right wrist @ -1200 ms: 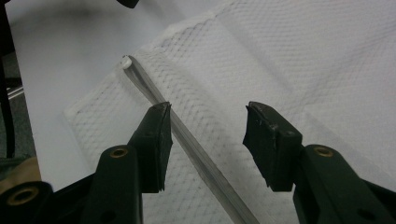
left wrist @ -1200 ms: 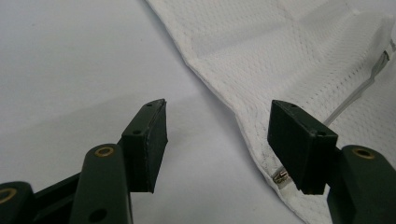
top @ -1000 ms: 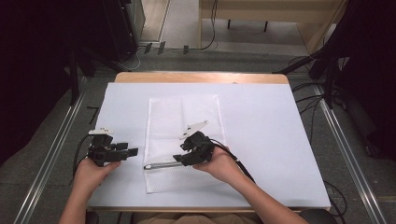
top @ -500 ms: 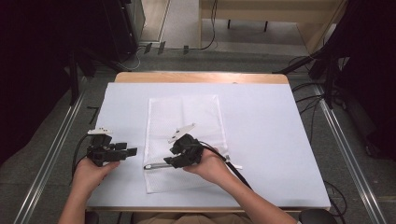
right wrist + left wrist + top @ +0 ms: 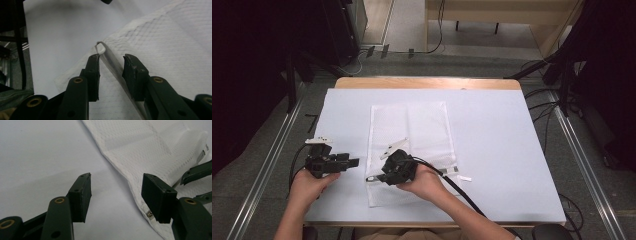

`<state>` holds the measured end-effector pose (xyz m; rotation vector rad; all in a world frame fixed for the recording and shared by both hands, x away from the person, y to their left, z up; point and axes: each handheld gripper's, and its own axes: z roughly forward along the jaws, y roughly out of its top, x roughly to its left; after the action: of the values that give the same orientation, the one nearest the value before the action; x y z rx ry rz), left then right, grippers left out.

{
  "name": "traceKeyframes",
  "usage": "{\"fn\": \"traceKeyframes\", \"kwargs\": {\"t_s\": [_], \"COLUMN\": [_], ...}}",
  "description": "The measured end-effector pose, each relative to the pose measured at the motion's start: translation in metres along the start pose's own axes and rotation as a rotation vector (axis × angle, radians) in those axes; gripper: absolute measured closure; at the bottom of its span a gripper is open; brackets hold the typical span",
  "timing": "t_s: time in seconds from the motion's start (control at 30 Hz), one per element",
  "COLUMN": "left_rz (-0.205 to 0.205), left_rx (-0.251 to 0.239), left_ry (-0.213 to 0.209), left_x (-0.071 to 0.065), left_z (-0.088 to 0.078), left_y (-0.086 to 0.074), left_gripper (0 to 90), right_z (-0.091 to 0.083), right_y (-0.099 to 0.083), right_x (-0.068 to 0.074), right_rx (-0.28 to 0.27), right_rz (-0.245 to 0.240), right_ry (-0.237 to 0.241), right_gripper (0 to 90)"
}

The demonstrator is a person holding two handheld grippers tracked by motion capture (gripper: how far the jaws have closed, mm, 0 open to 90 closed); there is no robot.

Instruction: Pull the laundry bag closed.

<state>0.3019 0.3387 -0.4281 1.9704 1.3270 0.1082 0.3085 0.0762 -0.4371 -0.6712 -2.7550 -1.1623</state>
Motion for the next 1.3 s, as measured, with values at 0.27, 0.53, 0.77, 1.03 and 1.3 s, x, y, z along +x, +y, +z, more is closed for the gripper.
{"fn": "traceKeyframes", "kwargs": {"t_s": [0.27,0.53,0.77,1.03,1.3], "left_rz": [-0.013,-0.085,-0.073,-0.080,-0.045], "left_rx": [-0.029,0.026,-0.001,-0.018,-0.011], "left_ry": [-0.004,-0.012,-0.002,-0.006,-0.012], "left_x": [-0.002,0.005,0.005,0.004,0.002], "left_z": [-0.003,-0.001,-0.004,-0.004,-0.005], "left_y": [0.001,0.002,0.002,0.002,0.001], "left_gripper": [49.4,46.3,44.5,43.4,46.9], "right_z": [0.016,0.030,0.040,0.047,0.042], "right_y": [0.000,0.003,0.006,0.010,0.015], "right_x": [0.006,0.011,0.012,0.011,0.005], "right_rx": [0.025,0.038,0.036,0.032,0.009], "right_rz": [-0.020,-0.004,0.001,0.002,0.005], "right_ry": [0.033,0.042,0.033,0.026,-0.001], "right_gripper": [72.2,71.7,72.6,79.1,87.4]}}
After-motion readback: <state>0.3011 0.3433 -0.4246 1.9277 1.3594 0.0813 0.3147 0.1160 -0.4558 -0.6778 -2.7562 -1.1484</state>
